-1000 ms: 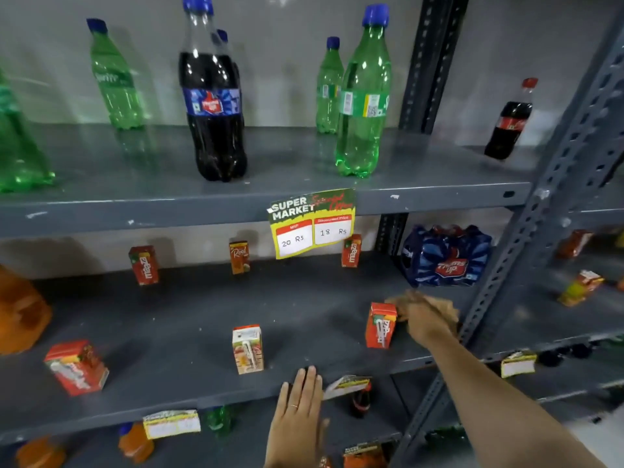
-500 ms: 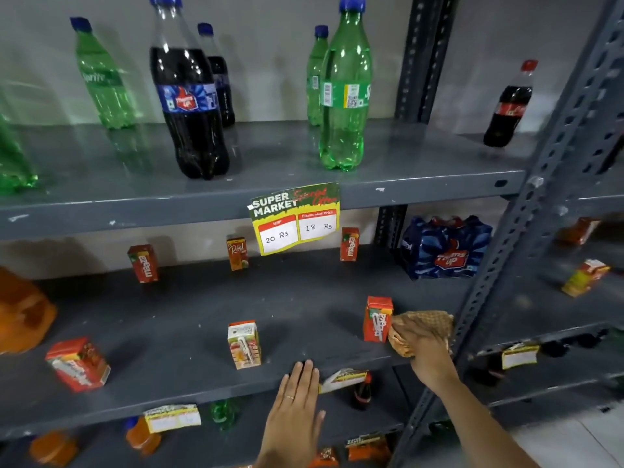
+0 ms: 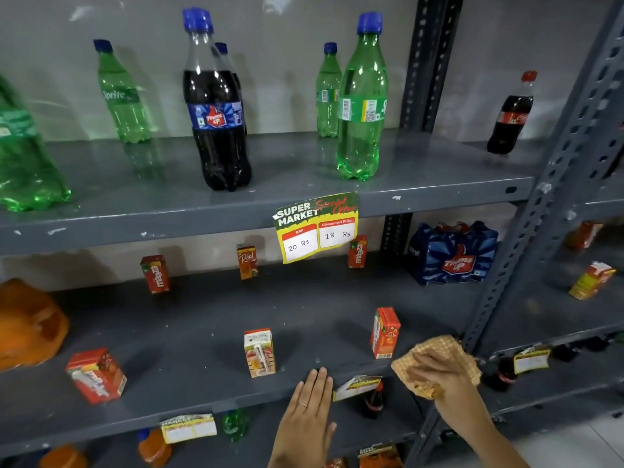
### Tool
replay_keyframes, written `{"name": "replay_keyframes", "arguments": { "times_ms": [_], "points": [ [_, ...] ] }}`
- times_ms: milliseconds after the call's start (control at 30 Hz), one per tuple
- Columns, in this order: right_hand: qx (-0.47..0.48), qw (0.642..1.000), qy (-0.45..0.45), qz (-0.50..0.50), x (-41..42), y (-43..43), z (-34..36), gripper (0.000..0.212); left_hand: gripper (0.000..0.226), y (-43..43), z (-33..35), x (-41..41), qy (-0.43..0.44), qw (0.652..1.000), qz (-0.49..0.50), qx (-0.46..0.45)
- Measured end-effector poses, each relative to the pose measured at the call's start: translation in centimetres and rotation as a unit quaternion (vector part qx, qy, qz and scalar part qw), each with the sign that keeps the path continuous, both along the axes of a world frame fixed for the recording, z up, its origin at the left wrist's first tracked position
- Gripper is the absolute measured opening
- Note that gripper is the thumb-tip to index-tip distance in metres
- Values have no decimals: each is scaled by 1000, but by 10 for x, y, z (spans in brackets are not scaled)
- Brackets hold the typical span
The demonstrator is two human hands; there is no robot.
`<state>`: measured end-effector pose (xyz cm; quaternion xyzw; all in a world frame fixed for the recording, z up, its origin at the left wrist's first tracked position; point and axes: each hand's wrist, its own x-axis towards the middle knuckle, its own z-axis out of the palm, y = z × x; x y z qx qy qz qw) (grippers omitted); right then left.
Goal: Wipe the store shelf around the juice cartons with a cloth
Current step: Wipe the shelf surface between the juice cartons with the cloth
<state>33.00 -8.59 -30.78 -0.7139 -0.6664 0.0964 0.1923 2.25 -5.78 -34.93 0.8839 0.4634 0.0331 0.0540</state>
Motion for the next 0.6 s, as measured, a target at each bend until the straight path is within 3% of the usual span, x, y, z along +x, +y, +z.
{"name": "replay_keyframes", "arguments": {
  "times_ms": [100,200,267,367,467,533,600],
  "points": [
    [56,997,24,-52,-26,-18,12,72,86,1,1,-4,13,1000,-15,12],
    [5,991,105,-87,-76,-35,39,59,84,2,-3,-12,28,999,-15,22],
    [-27,991,135,-2,-112,-31,53,52,83,2,-7,-17,29,999,-1,33],
    [29,984,138,108,-148,19,71,53,79,3,-14,-26,33,997,-7,67],
    [82,986,89,114,-158,116,88,53,94,4,-11,-32,68,995,-4,77],
    [69,995,-1,74,-159,167,102,57,96,3,-9,-34,73,994,13,79],
    [-4,997,-72,9,-163,186,117,55,96,3,-10,-38,68,995,18,73]
  ]
}}
